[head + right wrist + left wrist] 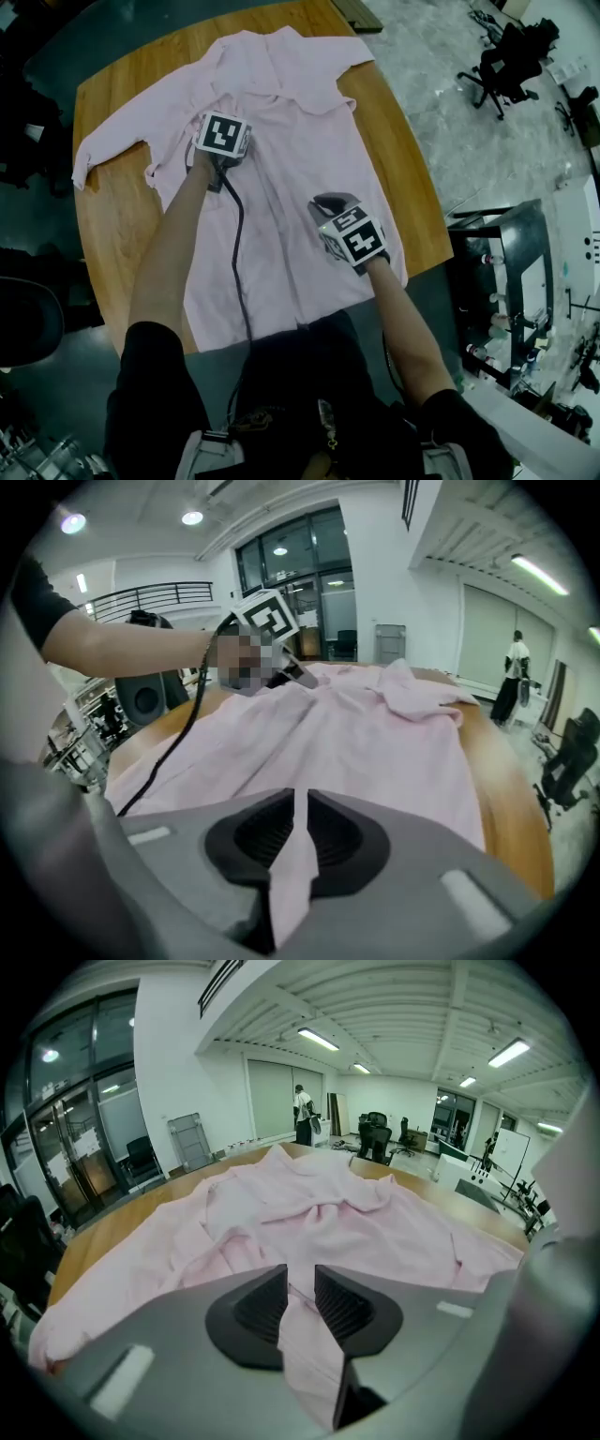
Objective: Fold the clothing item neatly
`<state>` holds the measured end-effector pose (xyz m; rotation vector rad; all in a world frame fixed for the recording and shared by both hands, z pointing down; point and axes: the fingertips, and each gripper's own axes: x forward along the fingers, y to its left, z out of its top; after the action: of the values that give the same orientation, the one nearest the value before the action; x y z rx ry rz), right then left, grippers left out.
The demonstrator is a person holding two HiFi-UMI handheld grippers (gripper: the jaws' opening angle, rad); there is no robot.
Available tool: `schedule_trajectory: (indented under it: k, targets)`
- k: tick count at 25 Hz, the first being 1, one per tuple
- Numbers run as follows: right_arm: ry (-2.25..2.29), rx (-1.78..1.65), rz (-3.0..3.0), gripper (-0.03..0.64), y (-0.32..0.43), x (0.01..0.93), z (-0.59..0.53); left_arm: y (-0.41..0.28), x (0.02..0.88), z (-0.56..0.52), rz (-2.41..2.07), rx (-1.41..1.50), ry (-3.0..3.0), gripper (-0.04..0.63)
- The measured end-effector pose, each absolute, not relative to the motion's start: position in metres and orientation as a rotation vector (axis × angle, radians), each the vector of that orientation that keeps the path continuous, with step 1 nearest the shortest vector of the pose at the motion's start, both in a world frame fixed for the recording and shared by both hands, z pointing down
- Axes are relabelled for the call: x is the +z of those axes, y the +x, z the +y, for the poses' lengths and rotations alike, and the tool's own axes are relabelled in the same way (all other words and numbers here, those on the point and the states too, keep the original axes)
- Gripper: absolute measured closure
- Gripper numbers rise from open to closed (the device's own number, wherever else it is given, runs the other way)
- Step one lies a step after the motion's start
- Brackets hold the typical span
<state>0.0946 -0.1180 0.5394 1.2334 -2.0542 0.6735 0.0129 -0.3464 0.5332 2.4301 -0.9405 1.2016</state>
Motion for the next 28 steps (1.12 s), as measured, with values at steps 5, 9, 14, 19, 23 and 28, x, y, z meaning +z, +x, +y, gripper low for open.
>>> schedule_trajectory:
  k: [5,9,14,19,23,28]
  targets:
    - [1.036,0.718,-2.064,0.571,0.047,0.568,-0.110,0.012,0.528,-0.307,-0.869,1.133,2.457,0.495]
    - [1.041,0.694,-2.100,0.571,0.054,0.549,-0.128,-0.005,0.518,-0.298,-0.869,1.108,2.480,0.495]
    - [1.120,0.533,-2.175,0.571,0.088,0.485,-0.199,-0.026,0.486,-0.328,-0.994,1.067,2.522,0.495]
    - [1.142,0.334,-2.272,0.571,0.121,0.418,-0.290,-0.023,0.436,-0.375,-1.134,0.974,2.585,0.495]
    - [1.059,0.224,-2.311,0.571,0.135,0.396,-0.351,-0.012,0.416,-0.420,-1.222,0.969,2.573,0.499]
    - [0.977,0.115,-2.327,0.571,0.126,0.398,-0.429,-0.011,0.411,-0.489,-1.315,1.058,2.636,0.506]
